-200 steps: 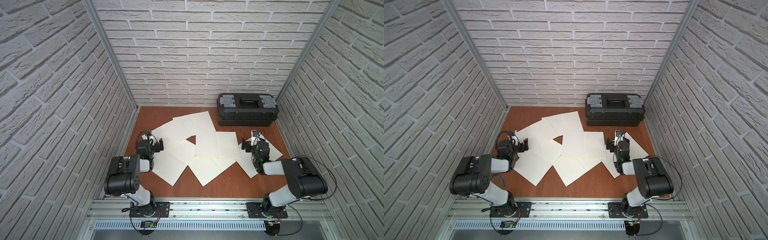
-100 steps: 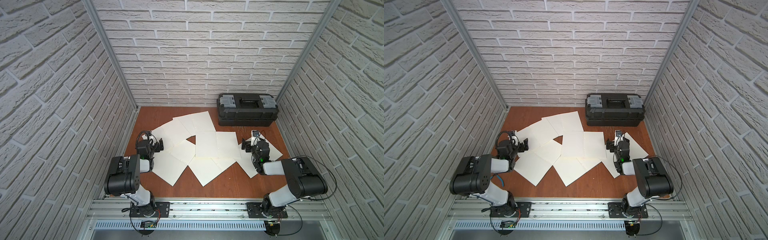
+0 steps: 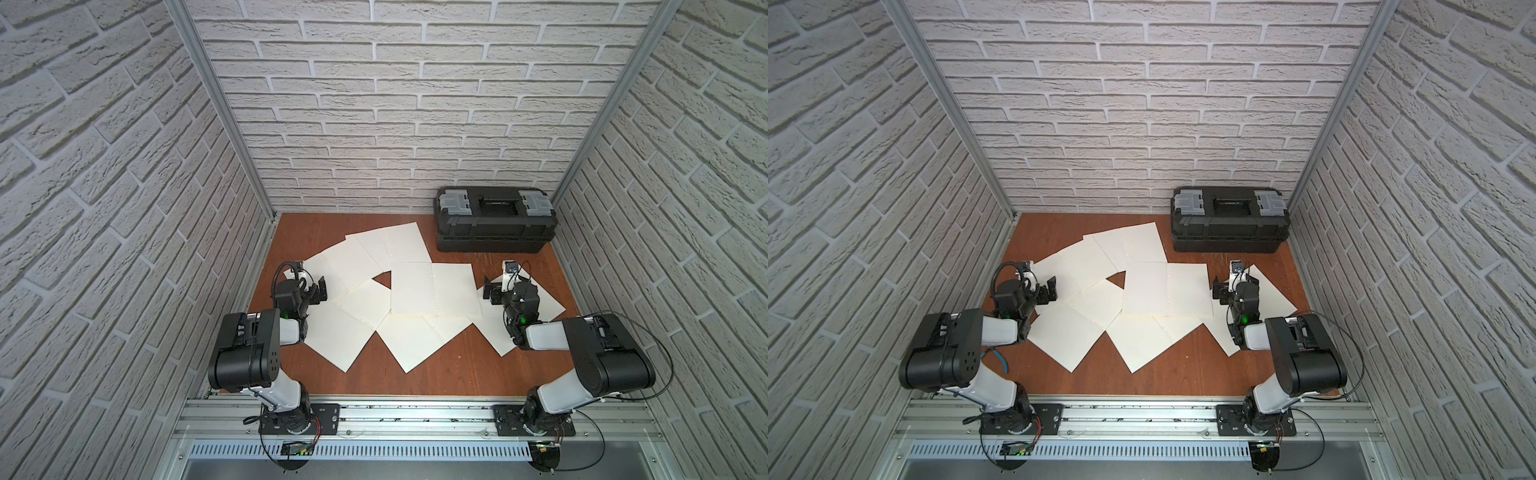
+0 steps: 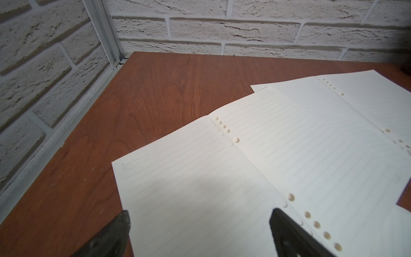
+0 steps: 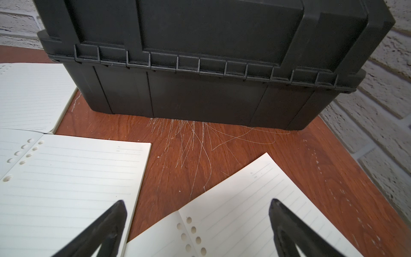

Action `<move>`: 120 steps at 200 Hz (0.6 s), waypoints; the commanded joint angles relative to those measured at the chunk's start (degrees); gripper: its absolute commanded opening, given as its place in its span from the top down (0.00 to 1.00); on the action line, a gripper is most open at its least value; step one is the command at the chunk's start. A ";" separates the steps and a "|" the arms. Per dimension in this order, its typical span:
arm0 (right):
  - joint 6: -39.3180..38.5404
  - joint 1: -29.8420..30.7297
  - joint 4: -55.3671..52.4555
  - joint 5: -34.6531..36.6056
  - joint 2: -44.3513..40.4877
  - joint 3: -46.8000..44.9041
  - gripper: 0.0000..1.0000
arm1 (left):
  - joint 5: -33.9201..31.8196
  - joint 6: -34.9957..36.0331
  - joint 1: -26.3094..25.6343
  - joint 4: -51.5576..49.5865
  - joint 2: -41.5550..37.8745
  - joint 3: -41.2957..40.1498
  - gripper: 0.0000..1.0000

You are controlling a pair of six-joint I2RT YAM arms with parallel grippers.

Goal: Close the notebook
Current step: Close the notebook at the center of the board.

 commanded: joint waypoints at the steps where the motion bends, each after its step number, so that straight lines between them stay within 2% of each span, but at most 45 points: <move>1: 0.14 -0.05 1.62 -0.01 0.46 0.88 0.01 | -0.38 0.36 -0.10 2.40 0.17 0.73 0.02; 120: 0.06 -0.04 2.35 -0.01 0.37 0.46 0.01 | -0.36 0.41 -0.06 2.35 0.36 0.79 0.02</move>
